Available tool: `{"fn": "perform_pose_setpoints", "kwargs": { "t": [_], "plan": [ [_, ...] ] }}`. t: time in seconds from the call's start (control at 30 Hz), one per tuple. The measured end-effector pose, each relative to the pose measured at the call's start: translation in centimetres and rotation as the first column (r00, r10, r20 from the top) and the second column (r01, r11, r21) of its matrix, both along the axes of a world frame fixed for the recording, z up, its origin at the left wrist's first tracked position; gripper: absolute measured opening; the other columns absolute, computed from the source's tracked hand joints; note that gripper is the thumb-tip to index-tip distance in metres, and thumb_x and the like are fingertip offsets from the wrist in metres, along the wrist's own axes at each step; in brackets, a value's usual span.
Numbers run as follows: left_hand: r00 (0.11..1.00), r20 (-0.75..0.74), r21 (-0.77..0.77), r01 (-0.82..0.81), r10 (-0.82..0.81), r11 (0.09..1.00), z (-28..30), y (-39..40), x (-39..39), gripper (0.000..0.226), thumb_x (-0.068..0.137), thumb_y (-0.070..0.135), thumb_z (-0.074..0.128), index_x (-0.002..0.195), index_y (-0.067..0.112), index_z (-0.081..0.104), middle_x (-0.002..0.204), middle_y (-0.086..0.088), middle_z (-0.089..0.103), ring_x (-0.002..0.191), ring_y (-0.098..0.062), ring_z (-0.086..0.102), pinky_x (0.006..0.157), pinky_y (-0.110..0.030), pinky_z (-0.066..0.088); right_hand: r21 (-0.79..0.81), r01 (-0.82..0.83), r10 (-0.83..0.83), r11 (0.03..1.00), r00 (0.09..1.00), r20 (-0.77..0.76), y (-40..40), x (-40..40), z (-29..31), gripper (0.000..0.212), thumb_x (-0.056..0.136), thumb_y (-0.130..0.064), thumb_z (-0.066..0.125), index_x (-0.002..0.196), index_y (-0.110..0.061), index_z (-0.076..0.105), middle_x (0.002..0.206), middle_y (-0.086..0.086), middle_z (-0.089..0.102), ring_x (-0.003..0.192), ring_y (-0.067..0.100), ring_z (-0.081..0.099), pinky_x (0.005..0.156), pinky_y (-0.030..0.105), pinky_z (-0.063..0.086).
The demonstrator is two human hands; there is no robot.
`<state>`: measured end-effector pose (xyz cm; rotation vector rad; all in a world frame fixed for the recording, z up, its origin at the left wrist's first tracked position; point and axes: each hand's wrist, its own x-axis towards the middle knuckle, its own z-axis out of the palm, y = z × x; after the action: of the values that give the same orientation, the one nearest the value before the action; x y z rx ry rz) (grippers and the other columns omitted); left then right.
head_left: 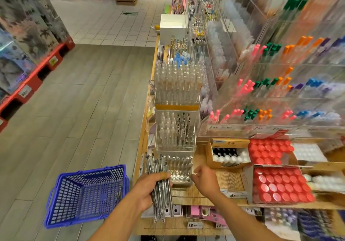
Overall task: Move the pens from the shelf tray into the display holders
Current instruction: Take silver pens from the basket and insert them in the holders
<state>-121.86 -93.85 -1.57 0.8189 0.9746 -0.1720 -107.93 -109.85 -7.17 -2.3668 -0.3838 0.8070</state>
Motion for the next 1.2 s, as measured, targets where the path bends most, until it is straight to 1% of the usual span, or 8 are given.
{"fn": "perform_pose_setpoints", "kwargs": {
  "t": [0.1, 0.3, 0.63, 0.77, 0.87, 0.93, 1.1, 1.2],
  "plan": [
    [1.0, 0.001, 0.015, 0.029, -0.029, 0.999, -0.2, 0.0, 0.4, 0.045, 0.059, 0.008, 0.081, 0.099, -0.009, 0.07, 0.086, -0.024, 0.073, 0.069, -0.028, 0.072, 0.062, -0.035, 0.061, 0.1, -0.137, 0.163, 0.986, 0.926, -0.342, -0.3, -0.6, 1.4, 0.009, 0.09, -0.01, 0.066, 0.08, -0.011, 0.066, 0.077, 0.006, 0.069, 0.047, 0.004, 0.06, 0.043, 0.019, 0.045],
    [0.989, -0.005, 0.056, 0.146, -0.146, 0.988, -0.1, -0.2, 0.7, 0.052, 0.065, 0.005, 0.084, 0.11, -0.012, 0.066, 0.096, -0.03, 0.072, 0.08, -0.034, 0.071, 0.077, -0.045, 0.06, 0.487, 0.143, 0.112, 0.862, 0.882, -0.457, 1.7, -2.0, 4.9, 0.016, 0.09, -0.031, 0.069, 0.095, -0.015, 0.069, 0.078, -0.005, 0.07, 0.054, 0.01, 0.057, 0.046, 0.021, 0.042],
    [0.984, -0.075, 0.186, 0.176, -0.164, 0.967, -1.1, -1.5, 0.2, 0.103, 0.062, 0.012, 0.093, 0.144, 0.005, 0.031, 0.112, -0.016, 0.066, 0.111, -0.036, 0.062, 0.099, -0.055, 0.05, 0.428, 0.159, 0.074, 0.89, 0.875, -0.478, 1.5, -3.6, 4.9, 0.015, 0.09, -0.018, 0.069, 0.097, -0.006, 0.062, 0.065, -0.003, 0.067, 0.053, 0.009, 0.058, 0.047, 0.021, 0.044],
    [0.986, -0.06, 0.118, 0.163, -0.157, 0.98, -1.0, -1.7, 0.1, 0.094, 0.053, 0.018, 0.097, 0.131, -0.006, 0.05, 0.111, -0.023, 0.069, 0.104, -0.037, 0.066, 0.092, -0.05, 0.055, 0.418, 0.181, 0.04, 0.89, 0.883, -0.468, 0.9, -3.4, 5.4, 0.01, 0.095, -0.013, 0.061, 0.098, -0.005, 0.057, 0.068, 0.001, 0.064, 0.057, 0.011, 0.058, 0.052, 0.024, 0.046],
    [0.991, -0.022, 0.055, 0.135, -0.134, 0.989, -0.8, -1.4, 0.0, 0.052, 0.067, 0.01, 0.087, 0.111, -0.011, 0.067, 0.09, -0.024, 0.073, 0.07, -0.027, 0.07, 0.062, -0.037, 0.059, 0.445, 0.227, -0.031, 0.866, 0.913, -0.407, 0.3, -2.4, 6.2, 0.006, 0.098, -0.013, 0.054, 0.1, -0.008, 0.052, 0.072, 0.002, 0.062, 0.06, 0.011, 0.059, 0.057, 0.023, 0.05],
    [0.994, -0.022, 0.034, 0.11, -0.109, 0.993, -1.0, -1.2, -0.2, 0.04, 0.078, 0.003, 0.077, 0.112, -0.014, 0.065, 0.086, -0.025, 0.071, 0.066, -0.026, 0.068, 0.061, -0.037, 0.058, 0.506, 0.238, -0.1, 0.829, 0.954, -0.284, -0.2, -1.4, 6.8, 0.002, 0.098, -0.01, 0.052, 0.1, -0.01, 0.052, 0.076, 0.003, 0.063, 0.06, 0.009, 0.059, 0.057, 0.021, 0.05],
    [0.995, -0.065, 0.036, 0.074, -0.072, 0.997, -1.0, -1.2, -0.8, 0.056, 0.069, 0.0, 0.08, 0.12, -0.012, 0.059, 0.097, -0.027, 0.072, 0.068, -0.026, 0.072, 0.05, -0.034, 0.056, 0.47, -0.036, -0.069, 0.882, 0.977, 0.203, -0.8, 0.4, 6.8, 0.007, 0.1, -0.02, 0.053, 0.096, -0.026, 0.05, 0.082, 0.0, 0.064, 0.074, 0.014, 0.062, 0.064, 0.03, 0.052],
    [0.998, -0.056, 0.044, 0.034, -0.032, 0.998, -1.2, -1.6, -1.1, 0.062, 0.069, -0.002, 0.081, 0.124, -0.01, 0.054, 0.101, -0.029, 0.072, 0.072, -0.028, 0.073, 0.052, -0.035, 0.057, 0.327, -0.203, 0.094, 0.923, 0.942, 0.321, -0.2, 0.8, 5.9, 0.007, 0.101, -0.027, 0.05, 0.098, -0.02, 0.051, 0.08, -0.003, 0.061, 0.071, 0.012, 0.058, 0.06, 0.031, 0.047]
  ]
}}
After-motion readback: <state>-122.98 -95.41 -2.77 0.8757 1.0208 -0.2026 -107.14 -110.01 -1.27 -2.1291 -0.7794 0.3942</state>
